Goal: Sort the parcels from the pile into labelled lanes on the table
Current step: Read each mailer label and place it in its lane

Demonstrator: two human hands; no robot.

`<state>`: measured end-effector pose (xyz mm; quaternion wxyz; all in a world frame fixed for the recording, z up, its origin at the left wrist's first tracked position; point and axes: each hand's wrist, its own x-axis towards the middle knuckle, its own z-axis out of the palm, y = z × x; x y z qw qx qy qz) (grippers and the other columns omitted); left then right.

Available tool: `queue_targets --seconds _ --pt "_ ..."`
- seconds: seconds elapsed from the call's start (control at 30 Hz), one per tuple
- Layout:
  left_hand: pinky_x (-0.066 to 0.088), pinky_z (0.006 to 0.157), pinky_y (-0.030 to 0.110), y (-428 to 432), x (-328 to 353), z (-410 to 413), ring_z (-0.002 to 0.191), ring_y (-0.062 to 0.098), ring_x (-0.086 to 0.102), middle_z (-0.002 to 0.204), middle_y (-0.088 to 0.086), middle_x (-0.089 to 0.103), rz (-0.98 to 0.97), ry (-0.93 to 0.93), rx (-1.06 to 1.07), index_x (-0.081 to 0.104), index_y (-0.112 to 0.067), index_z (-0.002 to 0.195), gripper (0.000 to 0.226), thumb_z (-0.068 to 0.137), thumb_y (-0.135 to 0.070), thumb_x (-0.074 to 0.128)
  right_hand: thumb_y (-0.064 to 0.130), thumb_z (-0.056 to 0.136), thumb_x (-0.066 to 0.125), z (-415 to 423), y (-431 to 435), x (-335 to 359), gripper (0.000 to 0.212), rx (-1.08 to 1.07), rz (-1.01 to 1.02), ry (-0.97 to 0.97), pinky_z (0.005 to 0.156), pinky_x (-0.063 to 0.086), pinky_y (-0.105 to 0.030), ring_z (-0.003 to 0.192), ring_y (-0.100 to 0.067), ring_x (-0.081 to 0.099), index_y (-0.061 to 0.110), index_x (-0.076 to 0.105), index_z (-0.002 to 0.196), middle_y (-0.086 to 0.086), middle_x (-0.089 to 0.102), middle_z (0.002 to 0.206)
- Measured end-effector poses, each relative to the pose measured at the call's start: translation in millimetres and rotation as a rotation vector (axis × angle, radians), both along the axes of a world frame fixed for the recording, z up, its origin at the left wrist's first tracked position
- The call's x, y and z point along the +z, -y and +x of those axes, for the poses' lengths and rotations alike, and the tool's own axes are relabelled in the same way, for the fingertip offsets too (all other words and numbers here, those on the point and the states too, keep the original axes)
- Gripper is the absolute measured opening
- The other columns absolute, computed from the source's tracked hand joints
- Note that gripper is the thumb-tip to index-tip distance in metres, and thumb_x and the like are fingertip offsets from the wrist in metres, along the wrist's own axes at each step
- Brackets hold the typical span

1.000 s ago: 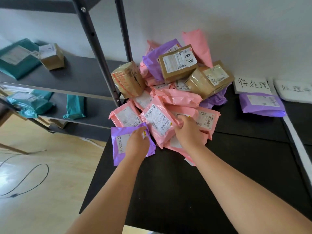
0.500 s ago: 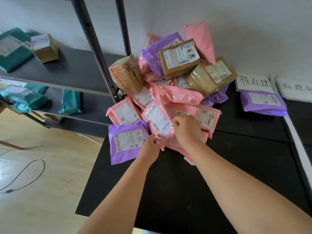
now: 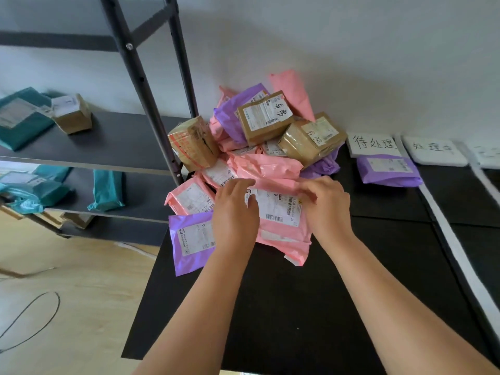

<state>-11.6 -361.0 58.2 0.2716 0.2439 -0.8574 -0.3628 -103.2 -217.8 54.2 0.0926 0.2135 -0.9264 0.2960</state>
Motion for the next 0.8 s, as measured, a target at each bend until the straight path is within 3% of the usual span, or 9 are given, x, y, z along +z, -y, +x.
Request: queue_targets --seconds 0.1,0.23,0.37,0.43,0.57,0.67,0.8 --pt "0.047 0.093 0.041 -12 16 -11 0.111 0.03 0.059 0.115 0.005 0.07 -0.305 -0.097 -0.181 0.072 -0.009 0.111 0.04 0.073 0.004 0.075 0.014 0.093 0.065 5 -14 17 0.019 0.002 0.032 -0.038 0.084 0.023 -0.029 0.105 -0.018 0.053 0.024 0.075 0.105 0.004 0.063 0.106" --pt "0.049 0.08 0.043 -30 26 -20 0.092 0.033 0.065 0.094 0.002 0.074 -0.458 -0.068 -0.277 0.077 -0.013 0.096 0.035 0.064 -0.001 0.084 0.015 0.091 0.068 15 -31 42 0.014 -0.012 -0.038 -0.087 0.089 0.025 -0.029 0.106 -0.017 0.054 0.021 0.075 0.101 0.003 0.062 0.106" --pt "0.045 0.073 0.041 -48 34 -23 0.073 0.031 0.062 0.075 0.001 0.07 -0.483 -0.048 -0.252 0.075 -0.014 0.08 0.01 0.072 -0.01 0.079 0.014 0.088 0.072 24 -53 54 0.023 -0.028 -0.089 -0.164 0.095 0.046 -0.042 0.109 -0.02 0.057 0.02 0.073 0.11 -0.001 0.063 0.114" --pt "0.045 0.074 0.038 -59 42 -22 0.074 0.028 0.063 0.078 0.002 0.07 -0.403 -0.013 -0.287 0.075 -0.014 0.084 0.004 0.08 -0.013 0.073 0.019 0.091 0.07 26 -66 60 0.037 -0.069 -0.167 -0.144 0.098 0.05 -0.043 0.117 -0.019 0.056 0.021 0.064 0.127 -0.001 0.061 0.124" --pt "0.038 0.06 0.016 -81 64 -20 0.074 0.01 0.055 0.089 -0.008 0.066 -0.084 0.145 -0.263 0.071 -0.023 0.099 0.01 0.095 -0.026 0.062 0.03 0.096 0.064 26 -100 67 0.055 -0.237 -0.379 0.065 0.091 0.042 -0.015 0.127 -0.007 0.047 0.025 0.043 0.146 0.003 0.05 0.141" --pt "0.037 0.054 0.015 -99 74 -26 0.071 0.002 0.055 0.085 -0.013 0.063 0.109 0.177 -0.203 0.064 -0.027 0.096 0.006 0.097 -0.031 0.059 0.031 0.096 0.064 24 -129 65 0.052 -0.278 -0.497 0.215 0.081 0.043 -0.012 0.113 -0.002 0.052 0.028 0.044 0.143 0.009 0.056 0.129" --pt "0.043 0.057 0.016 -129 82 -38 0.076 0.001 0.062 0.09 -0.01 0.069 0.403 0.106 -0.13 0.068 -0.019 0.099 0.011 0.093 -0.027 0.065 0.033 0.096 0.061 19 -167 68 0.041 -0.281 -0.487 0.326 0.07 0.04 -0.011 0.094 0.007 0.055 0.026 0.054 0.136 0.02 0.059 0.105"
